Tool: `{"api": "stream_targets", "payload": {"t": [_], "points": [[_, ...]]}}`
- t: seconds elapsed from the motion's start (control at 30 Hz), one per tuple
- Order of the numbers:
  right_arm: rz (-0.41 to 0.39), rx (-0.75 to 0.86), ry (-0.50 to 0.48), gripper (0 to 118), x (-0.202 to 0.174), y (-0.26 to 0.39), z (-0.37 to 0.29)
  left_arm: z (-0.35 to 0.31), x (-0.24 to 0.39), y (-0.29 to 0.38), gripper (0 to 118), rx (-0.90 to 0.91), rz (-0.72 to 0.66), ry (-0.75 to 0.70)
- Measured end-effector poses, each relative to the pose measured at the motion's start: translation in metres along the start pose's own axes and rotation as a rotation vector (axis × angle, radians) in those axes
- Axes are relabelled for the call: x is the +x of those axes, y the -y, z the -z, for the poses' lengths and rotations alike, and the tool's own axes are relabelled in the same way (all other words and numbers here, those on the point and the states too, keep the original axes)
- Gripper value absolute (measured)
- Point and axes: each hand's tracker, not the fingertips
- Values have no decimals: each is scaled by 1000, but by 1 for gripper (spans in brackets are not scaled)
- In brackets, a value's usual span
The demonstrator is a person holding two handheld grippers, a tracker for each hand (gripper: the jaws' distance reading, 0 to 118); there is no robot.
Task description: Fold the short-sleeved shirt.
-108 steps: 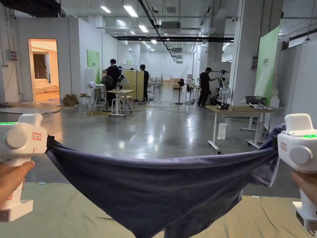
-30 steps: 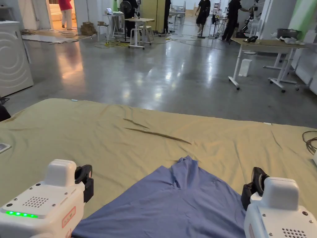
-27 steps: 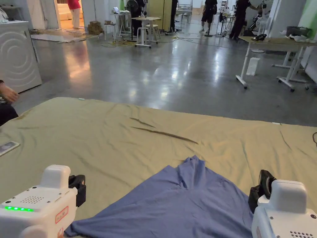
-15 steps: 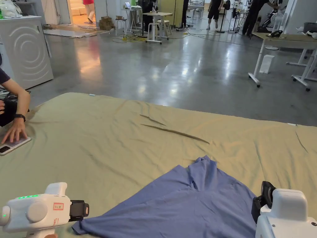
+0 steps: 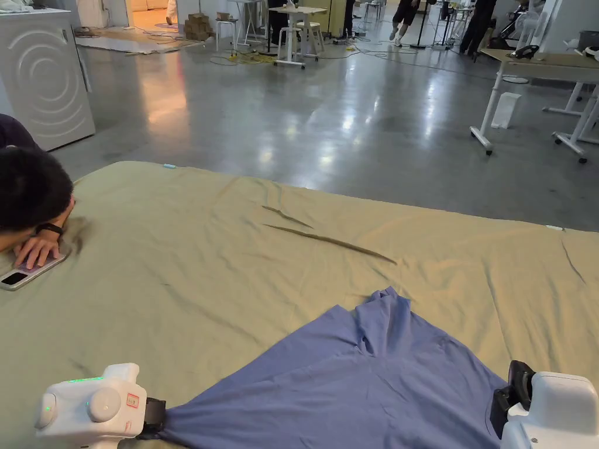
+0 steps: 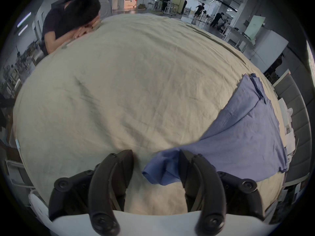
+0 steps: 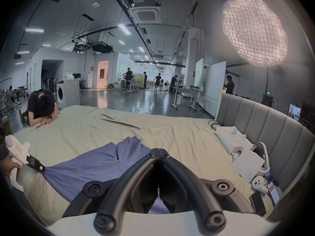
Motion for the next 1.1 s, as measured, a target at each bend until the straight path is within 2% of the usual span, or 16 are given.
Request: {"api": "stream_targets", "payload": {"t": [0.07,0.2,0.37,0.47,0.63,0.67,0.7,0.77,0.87,1.0,1.1], "points": [[-8,-6,-1,0,-1,3,3,4,6,4,11,11,64,-19],[-13,-35,-9,0,-4,8,14,2,13,9,4,28,87,-12],[-24,-66,-39,0,0,6,41,-15,4,14,3,78,106,43],[-29,-112,-64,0,9,-2,82,-32,5,18,3,137,103,81],[-96,-309,-134,1,21,-11,192,-46,8,20,3,188,92,112],[-124,-365,-146,6,20,-11,216,-48,8,20,3,188,91,116],[-130,-418,-179,18,22,-10,240,-49,9,20,3,193,84,119],[-148,-538,-188,24,21,-5,284,-51,10,19,3,201,76,119],[-138,-623,-191,36,15,6,338,-51,11,19,3,203,70,111],[-90,-768,-263,60,1,23,389,-49,11,19,3,199,38,96],[-103,-820,-298,65,-12,35,409,-45,9,19,3,191,16,94]]}}
